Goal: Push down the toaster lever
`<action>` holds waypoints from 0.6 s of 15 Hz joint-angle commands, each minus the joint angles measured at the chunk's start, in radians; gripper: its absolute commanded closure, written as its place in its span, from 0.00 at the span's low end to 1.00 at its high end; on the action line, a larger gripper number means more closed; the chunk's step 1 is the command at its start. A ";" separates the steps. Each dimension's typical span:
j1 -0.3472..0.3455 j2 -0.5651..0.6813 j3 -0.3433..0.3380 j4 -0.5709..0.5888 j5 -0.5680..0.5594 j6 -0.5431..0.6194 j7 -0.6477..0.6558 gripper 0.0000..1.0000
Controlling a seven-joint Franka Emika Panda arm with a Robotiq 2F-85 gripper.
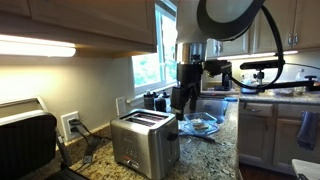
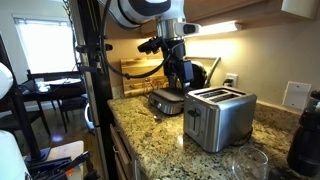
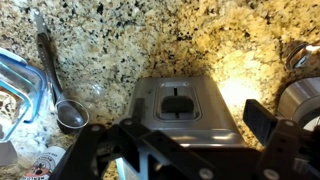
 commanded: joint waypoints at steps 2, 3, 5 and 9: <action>-0.001 0.038 0.002 0.016 -0.023 0.013 0.025 0.00; 0.004 0.037 0.003 0.018 -0.017 0.008 0.024 0.01; -0.002 0.100 -0.002 0.060 -0.016 0.004 0.025 0.26; 0.007 0.164 -0.016 0.107 0.013 0.021 -0.005 0.49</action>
